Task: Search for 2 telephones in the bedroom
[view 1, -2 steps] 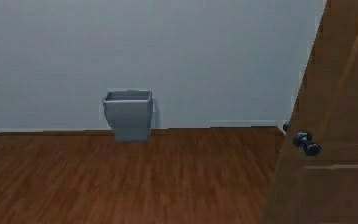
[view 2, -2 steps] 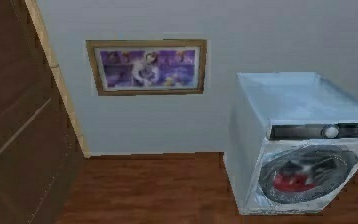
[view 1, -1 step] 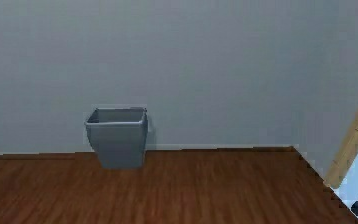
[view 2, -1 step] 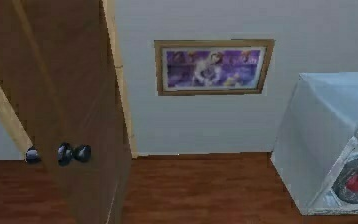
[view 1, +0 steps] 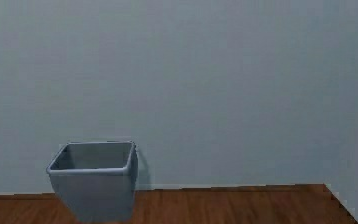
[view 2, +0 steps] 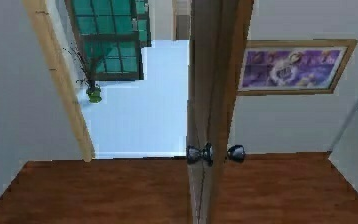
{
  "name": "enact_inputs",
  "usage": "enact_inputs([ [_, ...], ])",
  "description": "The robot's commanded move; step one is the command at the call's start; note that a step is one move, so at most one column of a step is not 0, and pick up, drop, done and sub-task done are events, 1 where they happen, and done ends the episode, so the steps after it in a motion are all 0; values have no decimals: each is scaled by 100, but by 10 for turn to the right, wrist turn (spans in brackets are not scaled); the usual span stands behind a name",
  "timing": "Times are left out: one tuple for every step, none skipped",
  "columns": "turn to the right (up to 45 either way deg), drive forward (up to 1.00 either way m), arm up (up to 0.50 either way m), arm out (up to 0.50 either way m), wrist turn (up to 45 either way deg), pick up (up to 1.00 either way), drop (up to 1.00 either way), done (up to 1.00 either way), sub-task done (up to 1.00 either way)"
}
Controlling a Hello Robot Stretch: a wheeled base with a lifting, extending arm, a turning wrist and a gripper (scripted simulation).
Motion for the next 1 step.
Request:
enact_inputs([
  [-120,0,0,0,0,0,0,0,0],
])
